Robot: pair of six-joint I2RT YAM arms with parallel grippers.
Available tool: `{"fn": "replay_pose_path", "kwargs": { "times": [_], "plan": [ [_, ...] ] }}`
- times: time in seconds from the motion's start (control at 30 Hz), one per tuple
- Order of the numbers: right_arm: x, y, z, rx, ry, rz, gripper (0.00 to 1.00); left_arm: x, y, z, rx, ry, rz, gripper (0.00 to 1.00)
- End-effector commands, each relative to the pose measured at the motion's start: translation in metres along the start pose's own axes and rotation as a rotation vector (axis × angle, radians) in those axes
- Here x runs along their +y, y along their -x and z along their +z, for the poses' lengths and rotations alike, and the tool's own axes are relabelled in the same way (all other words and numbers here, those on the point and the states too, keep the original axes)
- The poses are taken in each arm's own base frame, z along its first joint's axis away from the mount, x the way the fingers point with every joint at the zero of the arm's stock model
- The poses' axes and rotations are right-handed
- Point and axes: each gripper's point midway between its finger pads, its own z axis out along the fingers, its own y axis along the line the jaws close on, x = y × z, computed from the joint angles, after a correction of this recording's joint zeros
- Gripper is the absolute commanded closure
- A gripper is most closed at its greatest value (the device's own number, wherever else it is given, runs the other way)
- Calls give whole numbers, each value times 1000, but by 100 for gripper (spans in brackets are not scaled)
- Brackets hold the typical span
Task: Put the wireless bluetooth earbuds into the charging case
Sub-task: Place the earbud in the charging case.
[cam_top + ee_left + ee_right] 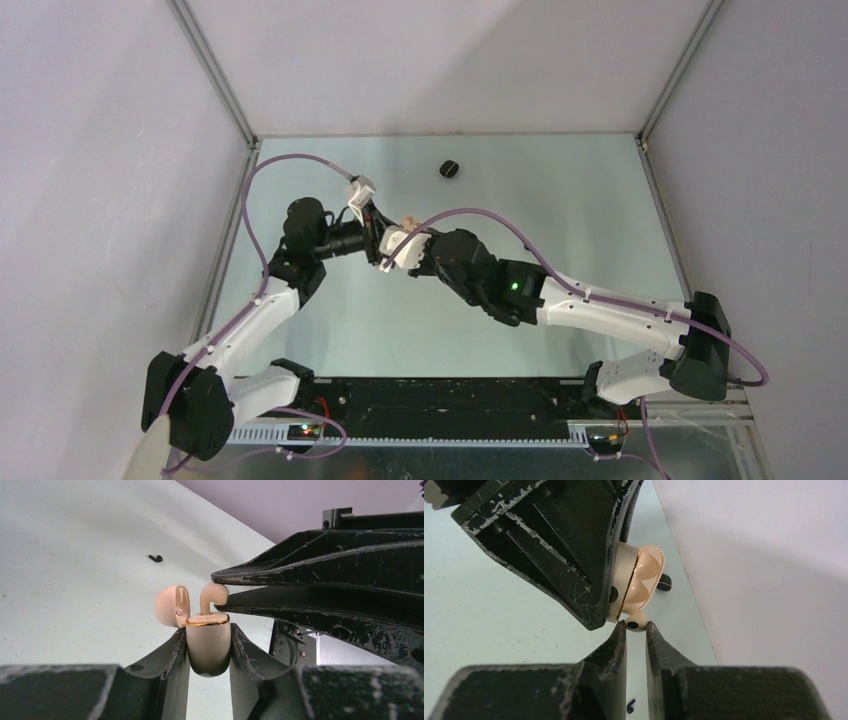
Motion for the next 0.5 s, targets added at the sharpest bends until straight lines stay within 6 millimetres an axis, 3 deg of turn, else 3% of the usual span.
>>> {"fn": "replay_pose_path", "kwargs": {
  "times": [0.0,0.47],
  "plan": [
    [5,30,-8,-85,40,-31,86,14,20,-3,-65,75,90,95],
    [12,37,-16,-101,49,-100,84,17,22,-5,-69,106,95,95]
  ]
}}
